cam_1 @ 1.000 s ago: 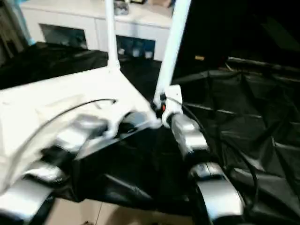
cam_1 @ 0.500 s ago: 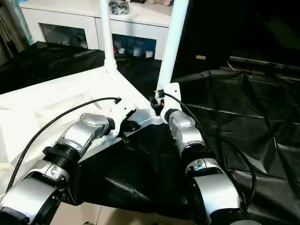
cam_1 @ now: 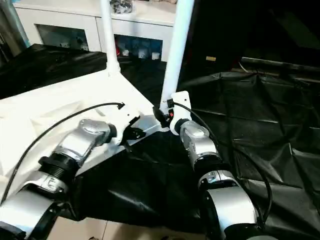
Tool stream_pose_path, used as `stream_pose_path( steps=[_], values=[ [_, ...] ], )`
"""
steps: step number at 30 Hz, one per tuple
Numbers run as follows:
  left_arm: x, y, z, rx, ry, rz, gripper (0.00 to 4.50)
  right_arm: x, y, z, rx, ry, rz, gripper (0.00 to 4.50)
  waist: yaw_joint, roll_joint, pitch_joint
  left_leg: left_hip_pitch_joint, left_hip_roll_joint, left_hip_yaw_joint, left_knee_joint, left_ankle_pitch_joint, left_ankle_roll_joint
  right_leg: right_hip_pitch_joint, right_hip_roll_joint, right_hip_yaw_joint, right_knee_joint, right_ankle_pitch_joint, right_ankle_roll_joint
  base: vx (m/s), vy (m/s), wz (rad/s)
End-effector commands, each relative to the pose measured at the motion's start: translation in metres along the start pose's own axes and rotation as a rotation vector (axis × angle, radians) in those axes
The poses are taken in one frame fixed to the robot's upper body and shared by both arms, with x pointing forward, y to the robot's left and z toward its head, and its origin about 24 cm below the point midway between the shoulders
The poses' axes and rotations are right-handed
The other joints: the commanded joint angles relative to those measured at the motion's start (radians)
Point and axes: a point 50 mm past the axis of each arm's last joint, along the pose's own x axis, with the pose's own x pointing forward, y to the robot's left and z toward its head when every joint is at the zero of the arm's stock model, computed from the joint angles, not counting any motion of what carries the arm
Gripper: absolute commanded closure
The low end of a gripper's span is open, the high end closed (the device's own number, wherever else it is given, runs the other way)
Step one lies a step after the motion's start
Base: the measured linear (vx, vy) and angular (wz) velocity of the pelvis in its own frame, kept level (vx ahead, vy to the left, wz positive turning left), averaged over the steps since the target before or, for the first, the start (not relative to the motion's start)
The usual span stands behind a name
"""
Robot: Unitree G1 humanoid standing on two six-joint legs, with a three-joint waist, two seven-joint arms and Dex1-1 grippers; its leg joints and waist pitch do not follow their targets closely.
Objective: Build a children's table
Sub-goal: Rotate leg to tighten
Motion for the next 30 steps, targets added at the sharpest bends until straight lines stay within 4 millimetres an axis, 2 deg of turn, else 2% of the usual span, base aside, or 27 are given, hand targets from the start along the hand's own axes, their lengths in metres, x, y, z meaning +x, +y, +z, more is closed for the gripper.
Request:
stream_pose_path(
  steps=[1,3,6,13,19,30],
  values=[
    [0.001,-0.009,0.023,0.071,-0.093,-0.051,4.5,0.002,0.016,-0.021,0.007,0.099,0.079,0.96,0.007,0.014,-0.059,0.002,0.018,0.003,-0.072,-0.341,0.012,0.04,-0.059,0.037,-0.076,-0.366,-0.187,0.0,0.0,0.0],
    [0.0,-0.009,0.022,0.074,-0.09,-0.061,4.5,0.001,0.015,-0.02,0.006,0.094,0.096,0.96,0.008,0.015,-0.06,0.004,0.019,0.007,-0.071,-0.332,0.014,0.039,-0.057,0.038,-0.073,-0.339,-0.199,0.0,0.0,0.0],
    [-0.003,-0.009,0.02,0.081,-0.091,-0.086,4.5,-0.001,0.013,-0.015,-0.007,0.084,0.141,0.96,0.009,0.014,-0.063,-0.002,0.02,0.009,-0.07,-0.287,0.022,0.048,-0.057,0.039,-0.063,-0.269,-0.216,0.0,0.0,0.0],
    [-0.011,-0.007,0.015,0.111,-0.092,-0.149,4.5,-0.01,0.003,-0.009,-0.064,0.081,0.242,0.96,0.015,0.015,-0.073,-0.002,0.02,0.016,-0.058,-0.169,0.058,0.057,-0.055,0.04,-0.04,-0.078,-0.275,0.0,0.0,0.0],
    [-0.02,-0.007,0.011,0.139,-0.087,-0.222,4.5,-0.021,-0.005,-0.008,-0.111,0.095,0.345,0.96,0.031,0.015,-0.075,-0.002,0.021,0.02,-0.052,-0.123,0.08,0.058,-0.055,0.042,-0.03,-0.007,-0.295,0.0,0.0,0.0],
    [-0.035,-0.011,0.003,0.193,-0.089,-0.404,4.5,-0.044,-0.005,-0.005,-0.178,0.097,0.573,0.96,0.043,0.016,-0.07,-0.002,0.024,0.019,-0.054,-0.173,0.061,0.058,-0.054,0.039,-0.038,-0.099,-0.272,0.0,0.0,0.0]
  ],
)
